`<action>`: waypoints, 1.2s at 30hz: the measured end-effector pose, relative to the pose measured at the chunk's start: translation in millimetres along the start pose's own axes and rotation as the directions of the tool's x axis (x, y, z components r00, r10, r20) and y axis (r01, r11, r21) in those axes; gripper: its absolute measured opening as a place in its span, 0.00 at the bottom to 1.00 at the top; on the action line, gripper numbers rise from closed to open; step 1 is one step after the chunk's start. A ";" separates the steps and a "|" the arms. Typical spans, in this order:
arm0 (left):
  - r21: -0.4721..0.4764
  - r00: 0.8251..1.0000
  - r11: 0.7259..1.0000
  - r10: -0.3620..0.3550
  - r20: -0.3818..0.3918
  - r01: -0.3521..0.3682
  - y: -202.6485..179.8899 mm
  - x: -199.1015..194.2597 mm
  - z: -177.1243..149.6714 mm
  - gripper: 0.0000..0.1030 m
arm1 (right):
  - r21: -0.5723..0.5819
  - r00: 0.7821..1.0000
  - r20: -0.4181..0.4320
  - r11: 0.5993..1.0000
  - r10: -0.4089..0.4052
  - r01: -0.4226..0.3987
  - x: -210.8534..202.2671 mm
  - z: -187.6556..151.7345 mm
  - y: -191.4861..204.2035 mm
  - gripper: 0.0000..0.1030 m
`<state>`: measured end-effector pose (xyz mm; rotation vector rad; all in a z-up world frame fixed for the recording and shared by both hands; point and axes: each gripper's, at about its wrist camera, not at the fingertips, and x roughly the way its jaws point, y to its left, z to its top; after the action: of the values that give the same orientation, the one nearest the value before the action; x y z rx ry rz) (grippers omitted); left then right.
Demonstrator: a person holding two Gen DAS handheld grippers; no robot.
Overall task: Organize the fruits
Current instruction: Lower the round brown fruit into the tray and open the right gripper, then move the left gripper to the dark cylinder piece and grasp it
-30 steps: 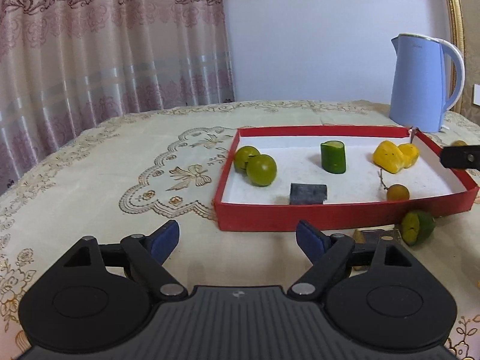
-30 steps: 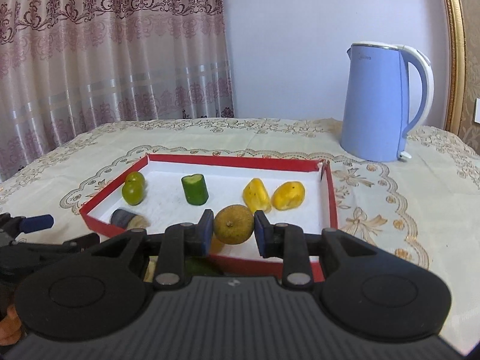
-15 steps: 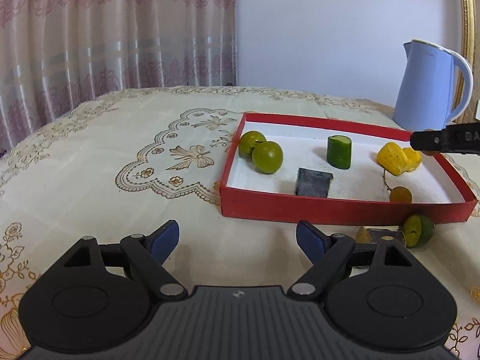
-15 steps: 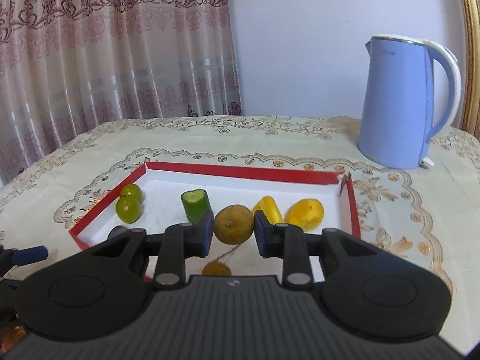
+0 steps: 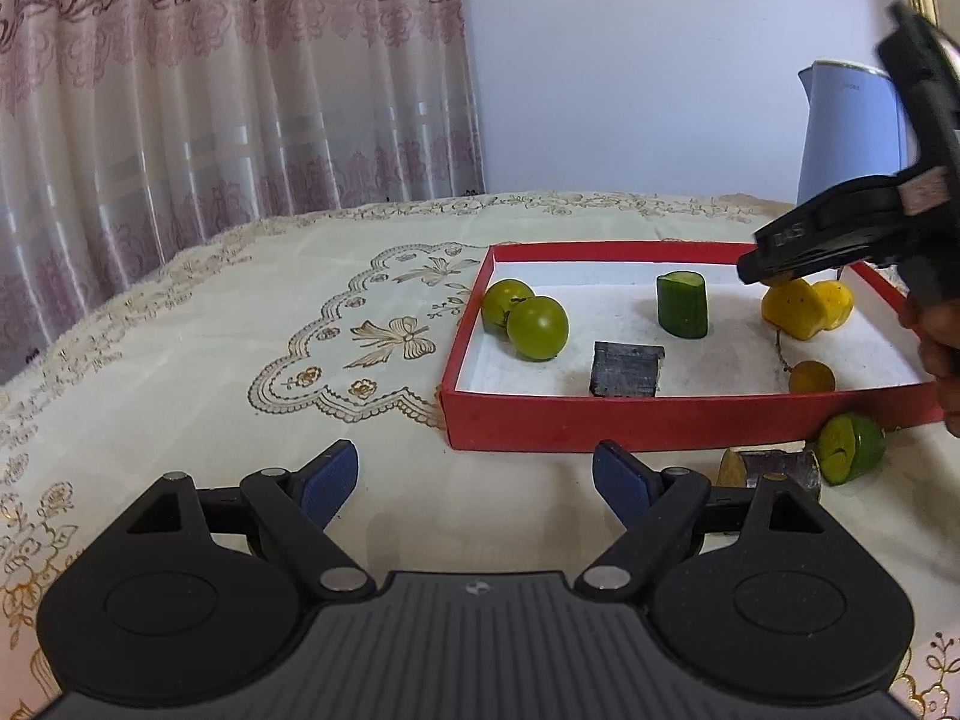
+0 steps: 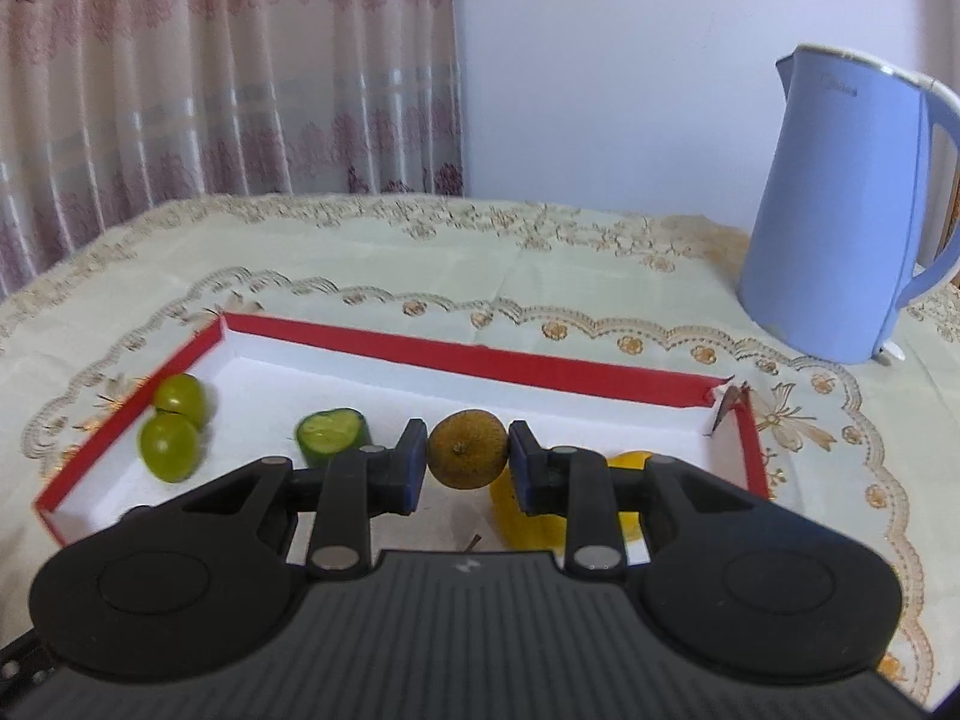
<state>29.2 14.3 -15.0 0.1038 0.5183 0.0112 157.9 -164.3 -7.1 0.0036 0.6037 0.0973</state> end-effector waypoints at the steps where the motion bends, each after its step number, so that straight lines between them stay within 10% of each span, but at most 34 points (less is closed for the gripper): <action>1: 0.003 1.000 1.000 0.002 0.001 -0.002 -0.7 0.4 0.0 0.83 | 0.002 1.000 0.006 1.000 -0.001 0.001 1.0 0.5 0.3 0.27; 9: 0.014 1.000 1.000 0.020 -0.002 -0.020 -2.1 2.5 0.4 0.84 | 0.025 0.999 0.046 1.000 0.001 -0.003 -20.5 0.2 -4.1 0.51; 13: 0.021 1.000 1.000 0.015 0.003 -0.015 -2.6 2.1 0.1 0.86 | 0.044 0.996 0.078 0.998 -0.042 0.038 -49.7 -12.2 -12.4 0.90; 16: 0.014 1.000 1.000 -0.001 0.023 0.000 -0.4 -1.8 -0.2 0.96 | 0.076 0.989 0.112 0.994 -0.092 0.084 -76.7 -28.8 -18.6 1.00; 31: 0.047 0.991 0.995 -0.096 0.098 0.091 -3.5 -15.6 -2.2 0.98 | 0.387 0.931 0.332 0.922 -0.154 0.015 -115.3 -83.4 -61.6 1.00; 36: 0.043 0.979 0.982 -0.186 0.079 0.183 -14.6 -31.9 -1.1 0.98 | 0.432 0.945 0.302 0.901 -0.123 -0.022 -109.1 -87.9 -77.2 1.00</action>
<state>0.7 -1.3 -1.7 0.0904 0.4437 -0.1834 25.7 -253.4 -20.1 0.4287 0.2841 -0.0907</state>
